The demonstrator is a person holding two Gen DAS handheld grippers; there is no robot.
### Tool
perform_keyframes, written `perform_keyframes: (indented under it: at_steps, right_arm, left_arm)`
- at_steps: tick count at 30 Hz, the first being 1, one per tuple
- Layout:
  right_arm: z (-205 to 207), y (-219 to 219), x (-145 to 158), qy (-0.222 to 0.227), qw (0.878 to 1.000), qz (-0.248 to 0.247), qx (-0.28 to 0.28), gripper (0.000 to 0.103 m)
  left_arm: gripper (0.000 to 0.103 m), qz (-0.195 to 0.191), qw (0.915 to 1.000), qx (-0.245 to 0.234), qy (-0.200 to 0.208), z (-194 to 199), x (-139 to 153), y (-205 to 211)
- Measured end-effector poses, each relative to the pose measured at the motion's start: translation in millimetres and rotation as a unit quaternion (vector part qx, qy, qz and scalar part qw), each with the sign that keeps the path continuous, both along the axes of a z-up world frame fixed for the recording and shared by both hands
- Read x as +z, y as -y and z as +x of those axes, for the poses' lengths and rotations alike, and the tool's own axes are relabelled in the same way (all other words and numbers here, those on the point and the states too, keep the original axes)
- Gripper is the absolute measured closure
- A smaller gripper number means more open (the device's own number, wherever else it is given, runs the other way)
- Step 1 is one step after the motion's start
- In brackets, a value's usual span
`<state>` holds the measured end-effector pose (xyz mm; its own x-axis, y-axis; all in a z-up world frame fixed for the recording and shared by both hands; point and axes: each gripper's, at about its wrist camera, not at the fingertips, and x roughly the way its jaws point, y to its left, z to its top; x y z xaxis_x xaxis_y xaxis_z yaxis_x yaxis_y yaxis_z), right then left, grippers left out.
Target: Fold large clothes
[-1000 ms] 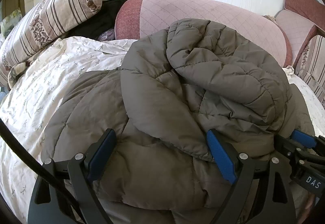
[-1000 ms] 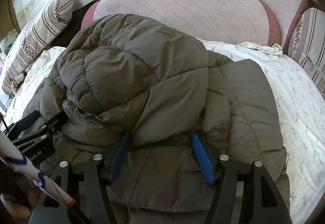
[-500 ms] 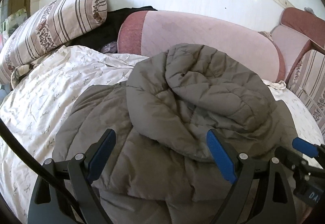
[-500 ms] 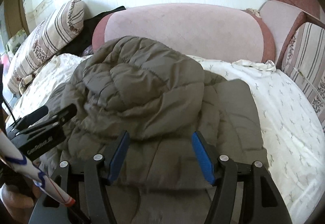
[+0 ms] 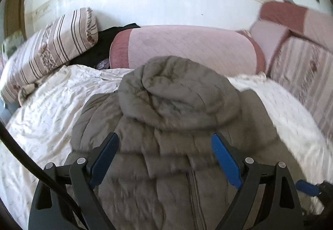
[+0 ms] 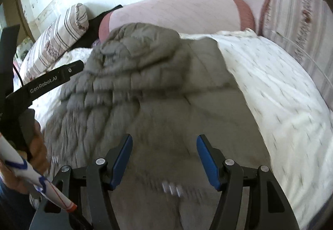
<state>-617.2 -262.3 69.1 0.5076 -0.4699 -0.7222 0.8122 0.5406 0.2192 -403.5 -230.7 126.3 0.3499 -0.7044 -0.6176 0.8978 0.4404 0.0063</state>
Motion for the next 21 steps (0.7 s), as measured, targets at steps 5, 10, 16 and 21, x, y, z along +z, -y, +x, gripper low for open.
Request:
perform_keyframes:
  at_steps: [5,10,16,21]
  right_arm:
    - [-43.2,-36.9,-6.7,0.004,1.000,-0.002,-0.014,0.034]
    - [-55.5,-66.2,-22.1,-0.016,1.000,0.002,-0.005,0.034]
    - [-42.9,-84.4,-49.2,-0.075,0.997,-0.017,0.016,0.034]
    - [-40.8,-92.2,-59.9,-0.097,0.994,-0.040,0.023,0.033]
  left_arm:
    - [0.013,0.034,0.9991,0.007,-0.024,-33.0,-24.7,-66.3]
    - [0.013,0.075,0.9958,0.041,-0.035,-43.0,-54.4,-121.0]
    - [0.011,0.112,0.9881,0.083,-0.064,-30.1,-99.2,-154.0]
    - [0.011,0.113,0.9885,0.086,-0.052,-34.0,-99.9,-155.3]
